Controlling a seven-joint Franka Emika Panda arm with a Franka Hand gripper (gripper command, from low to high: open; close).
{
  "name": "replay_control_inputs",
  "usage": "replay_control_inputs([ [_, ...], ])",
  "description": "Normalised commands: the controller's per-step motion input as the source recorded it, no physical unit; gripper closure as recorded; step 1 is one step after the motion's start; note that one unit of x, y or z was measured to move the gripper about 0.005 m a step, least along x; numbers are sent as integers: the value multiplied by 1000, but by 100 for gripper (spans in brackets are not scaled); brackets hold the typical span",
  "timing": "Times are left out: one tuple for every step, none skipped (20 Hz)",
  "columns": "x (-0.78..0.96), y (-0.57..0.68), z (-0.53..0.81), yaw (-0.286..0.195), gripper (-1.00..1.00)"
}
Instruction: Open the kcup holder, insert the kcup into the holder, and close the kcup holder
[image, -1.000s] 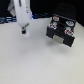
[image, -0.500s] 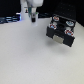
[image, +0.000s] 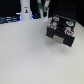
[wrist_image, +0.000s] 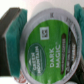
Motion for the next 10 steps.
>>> replay_control_inputs([
  [271, 692, 369, 8, 100],
  [262, 697, 370, 7, 100],
  [267, 697, 348, 6, 100],
  [258, 698, 336, 7, 100],
  [261, 701, 341, 7, 100],
  [260, 704, 331, 6, 100],
  [253, 704, 321, 6, 100],
  [238, 709, 297, 6, 100],
  [215, 700, 250, 8, 100],
  [217, 687, 228, 9, 100],
])
